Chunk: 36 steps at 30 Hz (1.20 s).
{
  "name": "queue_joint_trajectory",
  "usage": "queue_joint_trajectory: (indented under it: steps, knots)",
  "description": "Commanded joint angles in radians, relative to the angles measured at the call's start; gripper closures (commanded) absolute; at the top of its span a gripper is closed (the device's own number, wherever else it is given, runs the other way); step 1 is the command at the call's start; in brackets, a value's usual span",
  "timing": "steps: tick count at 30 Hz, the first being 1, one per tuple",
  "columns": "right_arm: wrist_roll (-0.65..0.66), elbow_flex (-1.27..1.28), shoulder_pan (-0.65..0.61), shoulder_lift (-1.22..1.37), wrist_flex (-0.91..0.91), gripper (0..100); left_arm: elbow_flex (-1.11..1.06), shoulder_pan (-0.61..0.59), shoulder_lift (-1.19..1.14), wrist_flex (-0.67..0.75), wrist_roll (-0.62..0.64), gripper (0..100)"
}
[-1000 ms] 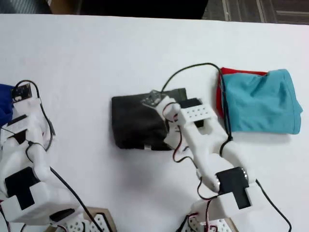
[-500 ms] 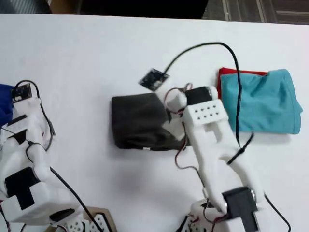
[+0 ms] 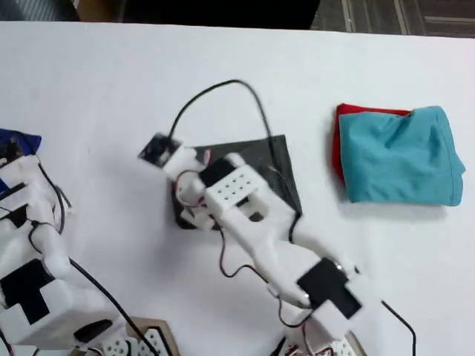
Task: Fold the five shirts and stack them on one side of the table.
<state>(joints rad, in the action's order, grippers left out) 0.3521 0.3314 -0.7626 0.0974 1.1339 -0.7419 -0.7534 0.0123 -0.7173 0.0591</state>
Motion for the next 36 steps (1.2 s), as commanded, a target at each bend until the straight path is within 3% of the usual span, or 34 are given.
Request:
queue_joint_trajectory:
  steps: [1, 5, 12, 17, 22, 26, 29, 36]
  knots:
    - [-0.008, -0.006, -0.022, 0.022, 0.019, 89.0, 0.007, -0.025, 0.037, 0.017, 0.011, 97]
    - [0.003, -0.014, -0.004, -0.002, 0.093, 89.2, 0.007, -0.025, 0.037, 0.017, 0.011, 97]
    - [-0.006, -0.069, 0.019, -0.151, 0.084, 97.8, 0.007, -0.011, 0.035, 0.017, 0.011, 97]
    - [0.002, -0.074, 0.018, -0.137, 0.067, 97.3, 0.007, -0.008, 0.035, 0.017, 0.011, 97]
    - [-0.014, -0.1, 0.211, -0.067, 0.036, 87.2, 0.007, -0.008, 0.035, 0.017, 0.011, 97]
    - [-0.218, -0.167, 0.371, -0.004, 0.044, 75.0, 0.007, -0.008, 0.035, 0.017, 0.011, 97]
    - [-0.298, -0.207, 0.409, 0.044, 0.042, 71.4, 0.007, -0.008, 0.035, 0.017, 0.011, 97]
    - [-0.305, -0.284, 0.424, 0.176, 0.042, 71.6, 0.007, -0.008, 0.035, 0.017, 0.011, 97]
